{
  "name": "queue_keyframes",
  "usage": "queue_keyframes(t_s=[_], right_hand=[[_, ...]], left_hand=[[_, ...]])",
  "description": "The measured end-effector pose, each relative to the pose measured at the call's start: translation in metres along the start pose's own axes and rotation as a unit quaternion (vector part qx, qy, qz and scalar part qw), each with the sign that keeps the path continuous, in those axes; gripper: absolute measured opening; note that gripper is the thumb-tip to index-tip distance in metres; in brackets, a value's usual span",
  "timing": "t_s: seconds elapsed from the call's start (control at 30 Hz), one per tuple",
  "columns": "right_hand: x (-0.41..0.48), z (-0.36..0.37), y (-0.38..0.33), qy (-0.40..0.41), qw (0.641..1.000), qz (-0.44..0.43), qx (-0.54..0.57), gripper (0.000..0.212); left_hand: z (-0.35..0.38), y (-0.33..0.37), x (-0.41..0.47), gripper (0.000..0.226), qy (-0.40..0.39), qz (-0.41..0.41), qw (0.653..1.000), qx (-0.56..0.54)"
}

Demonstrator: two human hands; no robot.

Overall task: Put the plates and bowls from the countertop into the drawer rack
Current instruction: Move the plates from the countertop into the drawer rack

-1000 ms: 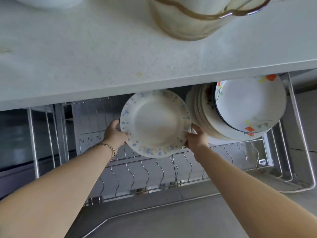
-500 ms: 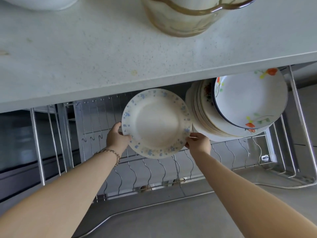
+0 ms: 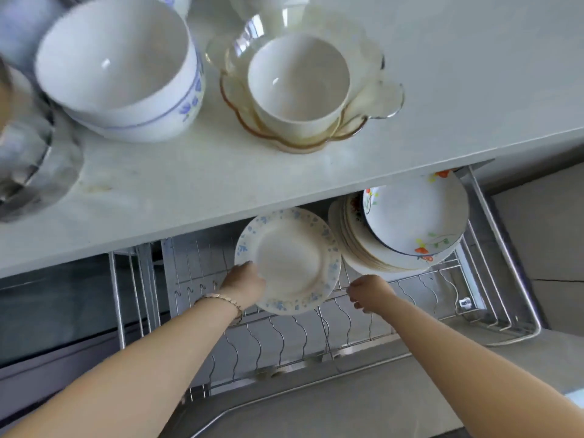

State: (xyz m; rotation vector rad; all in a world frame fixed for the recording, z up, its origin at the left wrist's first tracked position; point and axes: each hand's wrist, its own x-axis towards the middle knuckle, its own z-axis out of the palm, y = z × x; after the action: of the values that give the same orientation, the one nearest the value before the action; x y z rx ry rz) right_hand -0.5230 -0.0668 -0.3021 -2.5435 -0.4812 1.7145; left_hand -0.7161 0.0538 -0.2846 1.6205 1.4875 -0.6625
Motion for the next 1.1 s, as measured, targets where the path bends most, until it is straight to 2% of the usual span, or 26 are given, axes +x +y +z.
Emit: queue_keyframes(t_s=[0.13,0.37,0.53,0.63,0.73,0.87,1.1], right_hand=[[-0.059,-0.057,0.008,-0.022,0.996,-0.05,-0.075,0.035],[-0.165,-0.207,0.04,0.066,0.982,-0.125,-0.126,0.035],[-0.212,-0.327,0.095,0.148,0.962,-0.174,-0.149,0.038],[-0.231,-0.392,0.125,0.148,0.958,-0.192,-0.154,0.036],[-0.246,-0.443,0.143,0.152,0.95,-0.201,-0.185,0.035],[-0.252,-0.499,0.148,0.165,0.942,-0.215,-0.197,0.038],[-0.231,-0.573,0.115,0.192,0.93,-0.242,-0.199,0.035]], left_hand=[[-0.024,0.065,-0.06,0.017,-0.051,0.096,0.994,0.012],[-0.036,0.207,-0.157,0.038,-0.032,0.204,0.978,-0.008],[-0.013,0.315,-0.215,0.027,0.028,0.222,0.972,-0.066],[0.003,0.377,-0.25,0.027,0.076,0.234,0.961,-0.125],[0.015,0.424,-0.277,0.028,0.092,0.222,0.954,-0.179],[0.014,0.465,-0.297,0.024,0.116,0.197,0.952,-0.202],[-0.027,0.506,-0.289,0.027,0.163,0.159,0.949,-0.218]])
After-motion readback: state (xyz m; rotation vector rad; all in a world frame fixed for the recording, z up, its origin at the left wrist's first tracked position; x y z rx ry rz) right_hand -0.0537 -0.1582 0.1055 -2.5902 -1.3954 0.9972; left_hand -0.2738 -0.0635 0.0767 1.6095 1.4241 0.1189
